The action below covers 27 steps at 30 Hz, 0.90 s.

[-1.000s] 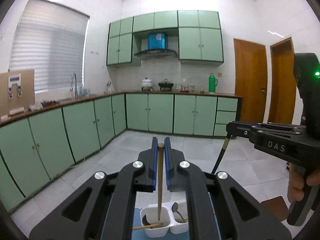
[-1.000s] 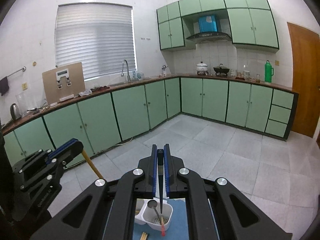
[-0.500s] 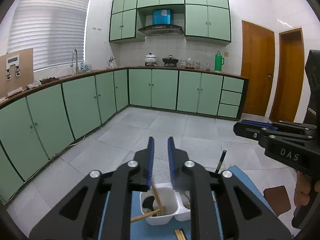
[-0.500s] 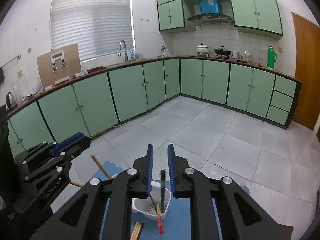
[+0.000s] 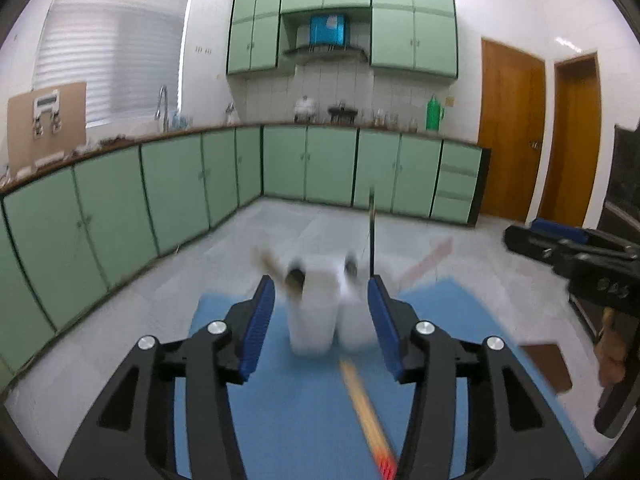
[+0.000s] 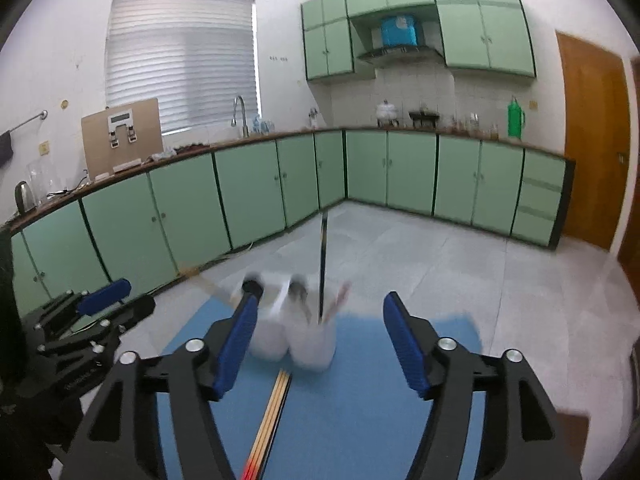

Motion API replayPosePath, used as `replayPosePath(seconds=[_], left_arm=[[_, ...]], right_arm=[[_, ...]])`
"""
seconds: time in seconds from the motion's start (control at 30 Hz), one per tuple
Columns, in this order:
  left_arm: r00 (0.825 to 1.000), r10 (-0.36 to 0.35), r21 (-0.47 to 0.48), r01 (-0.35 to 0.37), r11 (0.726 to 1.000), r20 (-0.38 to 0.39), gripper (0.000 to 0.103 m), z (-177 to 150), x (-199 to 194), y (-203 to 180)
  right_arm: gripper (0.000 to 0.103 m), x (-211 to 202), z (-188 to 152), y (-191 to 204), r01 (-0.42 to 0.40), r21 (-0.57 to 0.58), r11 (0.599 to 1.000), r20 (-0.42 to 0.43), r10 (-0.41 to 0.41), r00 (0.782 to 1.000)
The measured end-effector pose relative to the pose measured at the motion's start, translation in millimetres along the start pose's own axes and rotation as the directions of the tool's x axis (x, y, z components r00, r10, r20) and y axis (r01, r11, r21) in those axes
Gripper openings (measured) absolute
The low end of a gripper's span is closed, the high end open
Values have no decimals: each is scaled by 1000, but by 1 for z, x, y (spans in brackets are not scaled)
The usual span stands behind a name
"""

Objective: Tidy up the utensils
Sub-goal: 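Move both open tools back to the chopsticks on the mat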

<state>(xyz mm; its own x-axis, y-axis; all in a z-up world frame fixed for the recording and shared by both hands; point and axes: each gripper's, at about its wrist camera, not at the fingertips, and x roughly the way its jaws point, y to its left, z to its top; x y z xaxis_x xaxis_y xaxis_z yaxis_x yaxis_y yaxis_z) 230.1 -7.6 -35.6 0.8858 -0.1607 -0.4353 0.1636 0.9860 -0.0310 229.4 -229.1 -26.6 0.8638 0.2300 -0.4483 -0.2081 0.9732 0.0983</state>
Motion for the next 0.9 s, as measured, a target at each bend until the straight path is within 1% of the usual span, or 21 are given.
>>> replayPosePath(seconds=[0.1, 0.17, 0.27, 0.33, 0.37, 0.43, 0.5, 0.63, 0.77, 0.9], left_arm=[[995, -6, -21, 4, 1000, -100, 48, -48, -2, 5], [984, 4, -22, -8, 1000, -176, 48, -80, 1, 9], [972, 23, -5, -25, 1000, -234, 48, -114, 1, 16], [958, 41, 17, -38, 999, -284, 48, -137, 4, 19], [950, 39, 9, -38, 999, -309, 48, -146, 5, 22], [942, 32, -3, -35, 999, -333, 48, -156, 6, 27], [937, 38, 11, -37, 999, -347, 48, -171, 5, 25], [928, 38, 19, -34, 999, -371, 48, -179, 5, 21], [925, 38, 18, -34, 999, -379, 50, -183, 4, 20], [923, 35, 15, -32, 999, -382, 51, -184, 5, 20]], right_arm=[[66, -4, -48, 5, 13, 24, 1000, -68, -12, 998], [66, -5, -76, 6, 7, 57, 998, -107, -1, 994], [66, -1, -117, 9, 19, 73, 997, -180, -5, 984], [66, 2, -138, 12, 27, 83, 996, -219, -8, 976], [65, 5, -149, 14, 28, 88, 996, -238, -6, 971], [65, 9, -166, 18, 43, 88, 995, -268, -18, 963], [64, 14, -179, 21, 46, 94, 994, -302, -15, 953], [63, 23, -201, 32, 41, 76, 996, -350, -12, 937], [62, 29, -211, 38, 41, 56, 998, -377, -17, 926], [62, 33, -212, 44, 39, 40, 998, -382, -21, 924]])
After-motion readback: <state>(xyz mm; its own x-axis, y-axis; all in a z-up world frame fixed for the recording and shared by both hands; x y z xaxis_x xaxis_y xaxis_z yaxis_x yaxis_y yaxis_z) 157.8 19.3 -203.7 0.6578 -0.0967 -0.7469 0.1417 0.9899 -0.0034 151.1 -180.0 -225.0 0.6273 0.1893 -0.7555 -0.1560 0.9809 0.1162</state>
